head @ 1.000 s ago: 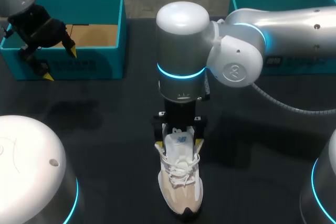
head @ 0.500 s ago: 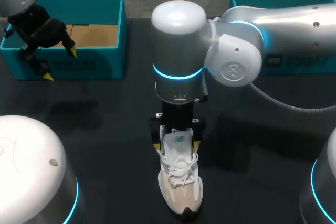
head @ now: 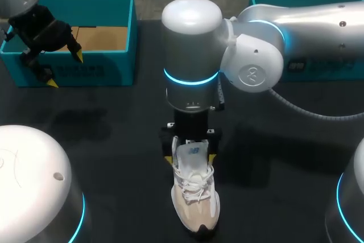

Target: Take the shoe out of the shoebox, open the shoe tongue, remove and reinsert the insole, then place the shoe into the shoebox

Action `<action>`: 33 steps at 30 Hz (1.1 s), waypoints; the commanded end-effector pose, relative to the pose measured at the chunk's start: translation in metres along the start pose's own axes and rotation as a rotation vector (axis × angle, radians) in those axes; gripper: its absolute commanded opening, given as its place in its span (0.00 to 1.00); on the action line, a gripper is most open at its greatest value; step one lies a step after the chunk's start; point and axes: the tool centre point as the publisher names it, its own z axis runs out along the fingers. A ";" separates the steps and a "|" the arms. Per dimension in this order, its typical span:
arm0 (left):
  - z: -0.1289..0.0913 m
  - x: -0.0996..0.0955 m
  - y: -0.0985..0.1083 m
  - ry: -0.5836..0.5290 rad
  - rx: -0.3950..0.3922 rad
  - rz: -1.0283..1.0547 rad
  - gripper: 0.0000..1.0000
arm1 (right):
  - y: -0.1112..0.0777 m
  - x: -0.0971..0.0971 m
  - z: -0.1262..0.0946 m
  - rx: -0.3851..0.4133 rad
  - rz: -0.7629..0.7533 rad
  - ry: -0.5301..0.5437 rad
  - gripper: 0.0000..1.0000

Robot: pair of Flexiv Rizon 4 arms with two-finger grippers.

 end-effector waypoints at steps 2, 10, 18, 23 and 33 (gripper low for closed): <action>0.000 0.000 0.000 0.003 -0.003 0.000 1.00 | -0.004 0.002 -0.009 -0.020 -0.005 -0.011 1.00; 0.000 0.000 0.000 0.003 -0.003 0.000 1.00 | -0.012 0.000 -0.017 -0.030 0.002 -0.020 1.00; 0.000 0.000 0.000 0.003 -0.003 0.000 1.00 | -0.025 0.001 -0.026 -0.043 0.007 -0.028 1.00; 0.000 0.000 0.000 0.003 -0.003 0.000 1.00 | -0.046 0.001 -0.033 -0.069 0.014 -0.005 1.00; 0.000 0.000 0.000 0.003 -0.003 0.000 1.00 | -0.077 0.006 -0.036 -0.086 -0.011 0.045 1.00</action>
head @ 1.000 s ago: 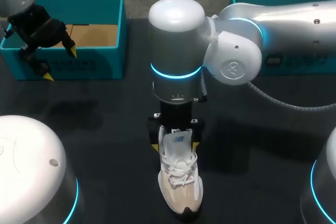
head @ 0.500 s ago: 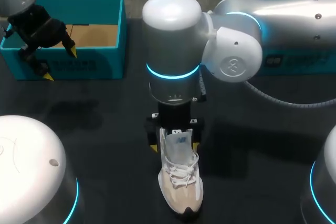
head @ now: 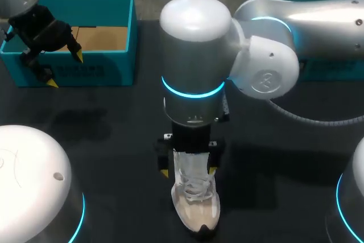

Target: Take the shoe out of the shoebox, open the shoe tongue, remove and reinsert the insole, then place the shoe into the shoebox

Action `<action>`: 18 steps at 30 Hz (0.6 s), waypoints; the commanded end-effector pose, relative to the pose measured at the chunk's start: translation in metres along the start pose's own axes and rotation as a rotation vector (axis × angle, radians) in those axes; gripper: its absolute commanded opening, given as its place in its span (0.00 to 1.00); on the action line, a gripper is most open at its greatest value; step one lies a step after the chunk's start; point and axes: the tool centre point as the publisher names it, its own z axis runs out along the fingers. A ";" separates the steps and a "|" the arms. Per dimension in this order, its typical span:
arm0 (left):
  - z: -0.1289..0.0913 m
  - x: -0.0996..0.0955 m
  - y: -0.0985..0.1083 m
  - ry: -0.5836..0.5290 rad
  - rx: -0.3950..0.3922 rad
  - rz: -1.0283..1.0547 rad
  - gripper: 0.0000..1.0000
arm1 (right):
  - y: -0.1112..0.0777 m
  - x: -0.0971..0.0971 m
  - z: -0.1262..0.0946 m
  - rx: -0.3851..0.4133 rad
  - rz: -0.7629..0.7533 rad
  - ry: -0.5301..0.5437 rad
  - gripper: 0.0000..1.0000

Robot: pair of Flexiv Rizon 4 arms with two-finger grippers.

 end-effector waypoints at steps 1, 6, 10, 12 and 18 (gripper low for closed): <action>0.000 0.000 0.000 0.003 -0.003 0.000 1.00 | -0.011 -0.003 0.004 -0.039 0.007 0.009 1.00; 0.000 0.000 0.000 0.003 -0.003 0.000 1.00 | -0.011 -0.007 0.008 -0.074 -0.042 -0.027 0.93; 0.000 0.000 0.000 0.003 -0.003 0.000 1.00 | -0.009 -0.012 0.013 -0.065 -0.037 -0.037 0.46; 0.000 0.000 0.000 0.003 -0.003 0.000 1.00 | -0.006 -0.012 0.014 -0.061 -0.036 -0.039 0.38; 0.000 0.000 0.000 0.003 -0.003 0.000 1.00 | 0.003 -0.012 0.015 -0.066 -0.062 -0.052 0.31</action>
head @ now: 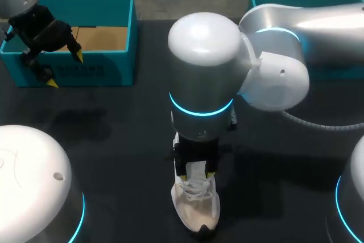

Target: Take the shoe out of the shoebox, open the shoe tongue, remove and reinsert the insole, then place the shoe into the shoebox

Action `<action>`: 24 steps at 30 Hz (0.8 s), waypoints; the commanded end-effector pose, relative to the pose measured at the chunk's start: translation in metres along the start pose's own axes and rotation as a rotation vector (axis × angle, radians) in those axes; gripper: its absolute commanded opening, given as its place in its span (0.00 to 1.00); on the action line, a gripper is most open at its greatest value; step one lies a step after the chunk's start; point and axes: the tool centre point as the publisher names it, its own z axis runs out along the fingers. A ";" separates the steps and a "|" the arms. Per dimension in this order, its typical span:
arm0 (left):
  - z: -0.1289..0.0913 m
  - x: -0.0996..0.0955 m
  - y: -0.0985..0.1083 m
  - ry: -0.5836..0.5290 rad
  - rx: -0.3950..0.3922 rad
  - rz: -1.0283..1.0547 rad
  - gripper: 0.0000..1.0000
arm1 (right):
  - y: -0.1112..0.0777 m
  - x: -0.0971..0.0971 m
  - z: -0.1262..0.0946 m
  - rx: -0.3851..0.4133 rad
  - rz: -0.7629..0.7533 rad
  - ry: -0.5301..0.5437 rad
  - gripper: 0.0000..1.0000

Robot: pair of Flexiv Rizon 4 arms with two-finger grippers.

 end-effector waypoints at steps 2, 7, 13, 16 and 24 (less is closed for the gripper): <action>0.000 0.000 0.000 0.003 -0.003 0.000 1.00 | 0.006 0.003 0.005 -0.002 -0.001 -0.009 0.30; 0.000 0.000 0.000 0.003 -0.003 0.000 1.00 | 0.011 0.003 0.008 0.005 0.004 -0.009 0.32; 0.000 0.000 0.000 0.003 -0.003 0.000 1.00 | 0.022 -0.001 0.016 0.031 0.013 -0.027 0.33; 0.000 0.000 0.000 0.003 -0.003 0.000 1.00 | 0.028 -0.004 0.020 0.018 0.005 -0.020 0.33; 0.000 0.000 0.000 0.003 -0.003 0.000 1.00 | 0.051 -0.010 0.031 0.040 0.011 -0.034 0.33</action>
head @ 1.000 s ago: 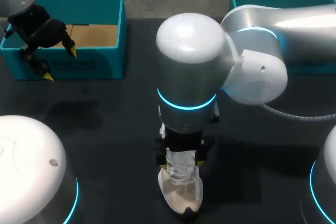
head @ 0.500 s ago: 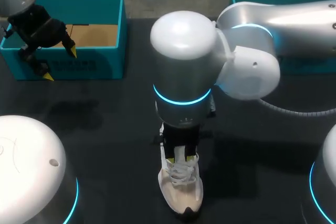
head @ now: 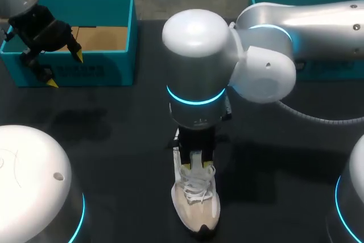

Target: Take the shoe out of the shoebox, open the shoe tongue, remove and reinsert the insole, then place the shoe into the shoebox

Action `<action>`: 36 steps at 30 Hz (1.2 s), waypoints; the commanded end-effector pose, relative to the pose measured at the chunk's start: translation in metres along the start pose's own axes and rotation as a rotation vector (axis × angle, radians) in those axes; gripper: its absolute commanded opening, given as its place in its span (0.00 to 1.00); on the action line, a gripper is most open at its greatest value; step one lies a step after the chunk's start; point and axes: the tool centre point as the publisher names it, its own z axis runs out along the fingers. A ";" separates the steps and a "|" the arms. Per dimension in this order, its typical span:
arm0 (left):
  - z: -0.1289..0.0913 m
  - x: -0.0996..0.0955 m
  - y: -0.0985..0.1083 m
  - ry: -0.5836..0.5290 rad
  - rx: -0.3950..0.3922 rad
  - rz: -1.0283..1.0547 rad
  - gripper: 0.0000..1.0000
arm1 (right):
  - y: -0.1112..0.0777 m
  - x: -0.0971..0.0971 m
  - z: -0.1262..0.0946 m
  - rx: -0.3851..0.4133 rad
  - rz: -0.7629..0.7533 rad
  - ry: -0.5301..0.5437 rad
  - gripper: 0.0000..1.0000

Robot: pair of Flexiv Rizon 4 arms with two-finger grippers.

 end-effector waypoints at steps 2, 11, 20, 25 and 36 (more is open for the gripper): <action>0.000 0.000 0.000 0.003 -0.003 0.000 1.00 | 0.014 0.000 0.011 0.022 -0.003 -0.001 0.32; 0.000 0.000 0.000 0.003 -0.003 0.000 1.00 | 0.021 -0.003 0.021 0.034 0.029 -0.002 0.32; 0.000 0.000 0.000 0.003 -0.003 0.000 1.00 | 0.003 0.007 0.018 0.028 0.055 -0.024 0.32; 0.000 0.000 0.000 0.003 -0.003 0.000 1.00 | 0.009 0.008 0.031 0.026 0.050 -0.004 0.32; 0.000 0.000 0.000 0.003 -0.003 0.000 1.00 | 0.020 0.005 0.034 -0.016 0.064 -0.032 0.31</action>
